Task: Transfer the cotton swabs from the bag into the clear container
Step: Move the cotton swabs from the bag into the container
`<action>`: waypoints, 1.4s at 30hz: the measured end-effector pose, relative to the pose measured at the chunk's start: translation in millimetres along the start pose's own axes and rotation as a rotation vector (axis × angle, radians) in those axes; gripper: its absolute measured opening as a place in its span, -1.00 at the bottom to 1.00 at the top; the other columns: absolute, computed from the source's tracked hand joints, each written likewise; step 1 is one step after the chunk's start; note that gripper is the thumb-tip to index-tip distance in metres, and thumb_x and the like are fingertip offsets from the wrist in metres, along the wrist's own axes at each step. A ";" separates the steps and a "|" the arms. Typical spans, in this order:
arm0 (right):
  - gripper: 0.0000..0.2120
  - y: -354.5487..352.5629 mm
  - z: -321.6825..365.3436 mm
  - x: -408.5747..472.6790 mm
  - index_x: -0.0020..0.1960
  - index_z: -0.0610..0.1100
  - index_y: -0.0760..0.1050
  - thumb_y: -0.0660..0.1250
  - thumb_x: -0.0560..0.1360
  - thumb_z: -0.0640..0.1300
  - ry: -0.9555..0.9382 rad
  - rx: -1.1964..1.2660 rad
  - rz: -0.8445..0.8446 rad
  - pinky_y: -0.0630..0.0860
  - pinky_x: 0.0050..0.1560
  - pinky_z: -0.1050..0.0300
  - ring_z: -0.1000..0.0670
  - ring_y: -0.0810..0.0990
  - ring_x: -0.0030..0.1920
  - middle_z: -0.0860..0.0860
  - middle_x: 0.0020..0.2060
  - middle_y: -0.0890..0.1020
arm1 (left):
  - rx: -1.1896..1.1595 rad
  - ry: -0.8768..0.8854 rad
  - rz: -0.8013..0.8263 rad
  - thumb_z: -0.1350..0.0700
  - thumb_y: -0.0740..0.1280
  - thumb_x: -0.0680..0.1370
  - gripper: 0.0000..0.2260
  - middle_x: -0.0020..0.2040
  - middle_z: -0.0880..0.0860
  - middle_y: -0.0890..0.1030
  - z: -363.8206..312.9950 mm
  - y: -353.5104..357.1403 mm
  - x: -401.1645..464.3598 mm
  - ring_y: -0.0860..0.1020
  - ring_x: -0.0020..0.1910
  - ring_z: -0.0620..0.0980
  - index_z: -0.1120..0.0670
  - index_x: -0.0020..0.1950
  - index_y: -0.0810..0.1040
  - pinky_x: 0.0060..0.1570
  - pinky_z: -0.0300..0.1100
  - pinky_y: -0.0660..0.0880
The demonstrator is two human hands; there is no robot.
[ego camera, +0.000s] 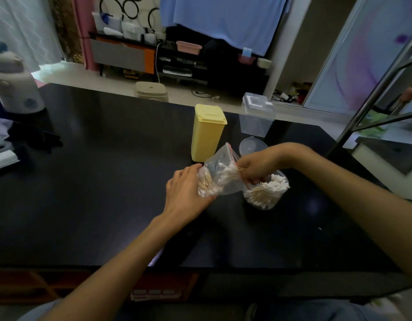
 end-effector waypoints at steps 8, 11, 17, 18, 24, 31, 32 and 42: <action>-0.86 -3.9 -5.1 -2.1 0.02 -0.18 0.40 0.07 0.62 -0.22 -0.062 0.216 -0.007 0.29 -0.52 0.35 0.17 0.29 -0.53 0.00 -0.40 0.35 | -0.024 -0.020 0.007 -0.10 0.43 0.39 -0.36 0.33 -0.01 0.44 1.3 -6.4 0.2 0.33 0.32 0.09 0.00 0.41 0.29 0.26 -0.02 0.31; -0.87 -7.9 -15.8 -2.8 0.03 -0.18 0.40 0.09 0.62 -0.19 -0.089 0.364 -0.071 0.28 -0.48 0.36 0.15 0.29 -0.45 0.01 -0.37 0.37 | -0.038 -0.048 0.005 -0.09 0.44 0.38 -0.34 0.32 0.01 0.44 7.5 -9.0 0.8 0.33 0.33 0.10 0.00 0.41 0.29 0.27 -0.02 0.32; -0.83 -8.2 -37.1 -1.7 -0.10 -0.17 0.36 0.08 0.63 -0.16 -0.149 0.563 -0.156 0.24 -0.42 0.31 0.12 0.27 -0.41 -0.01 -0.34 0.36 | 0.018 -0.102 -0.021 -0.10 0.43 0.37 -0.41 0.27 0.01 0.49 14.7 -16.1 0.9 0.37 0.30 0.11 -0.01 0.35 0.35 0.21 -0.02 0.33; -0.83 -8.9 -40.5 -1.4 -0.10 -0.16 0.36 0.08 0.63 -0.15 -0.157 0.590 -0.168 0.23 -0.41 0.30 0.11 0.27 -0.41 -0.02 -0.33 0.36 | 0.038 -0.113 -0.033 -0.10 0.43 0.38 -0.44 0.25 0.01 0.50 16.3 -18.2 1.5 0.39 0.28 0.11 0.00 0.32 0.38 0.19 -0.02 0.34; -0.82 -19.6 -64.8 -8.6 -0.13 -0.13 0.42 0.12 0.61 -0.17 -0.202 0.822 -0.284 0.24 -0.39 0.28 0.13 0.31 -0.42 0.02 -0.37 0.41 | 0.272 -0.196 0.083 -0.30 0.45 0.26 -0.05 0.49 0.11 0.23 30.0 -12.7 3.9 0.16 0.47 0.12 0.06 0.50 0.14 0.43 0.07 0.07; -0.63 -15.5 -103.4 -8.7 0.29 -0.37 0.34 0.11 0.61 -0.13 -0.185 0.988 -0.319 0.30 -0.45 0.32 0.11 0.33 -0.41 -0.01 -0.34 0.40 | -0.208 0.017 -0.025 -0.21 0.29 0.49 -0.50 0.13 -0.03 0.56 -67.3 -19.5 52.3 0.53 0.11 -0.05 -0.02 0.36 0.37 0.18 -0.01 0.48; -0.63 -13.8 -104.4 -9.6 0.29 -0.38 0.34 0.11 0.62 -0.13 -0.201 1.010 -0.305 0.28 -0.45 0.32 0.12 0.32 -0.41 0.00 -0.35 0.38 | -0.314 -0.047 0.108 -0.18 0.29 0.51 -0.51 0.10 0.01 0.59 -77.4 1.9 60.1 0.57 0.06 -0.04 0.05 0.35 0.38 0.11 -0.02 0.52; -0.84 -8.7 -120.3 -17.3 -0.07 -0.15 0.40 0.10 0.62 -0.13 -0.251 1.063 -0.264 0.25 -0.36 0.29 0.12 0.32 -0.41 0.02 -0.36 0.41 | -0.748 -0.290 0.250 0.05 0.30 0.57 -0.80 -0.16 -0.03 0.61 -89.7 75.7 66.5 0.54 -0.19 -0.17 0.15 0.03 0.63 -0.39 -0.39 0.42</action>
Point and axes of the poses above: each hand's wrist, its own x-axis towards the middle knuckle, its own y-axis out of the palm, z = x × y, the point moved 10 cm from there along x, towards the middle knuckle
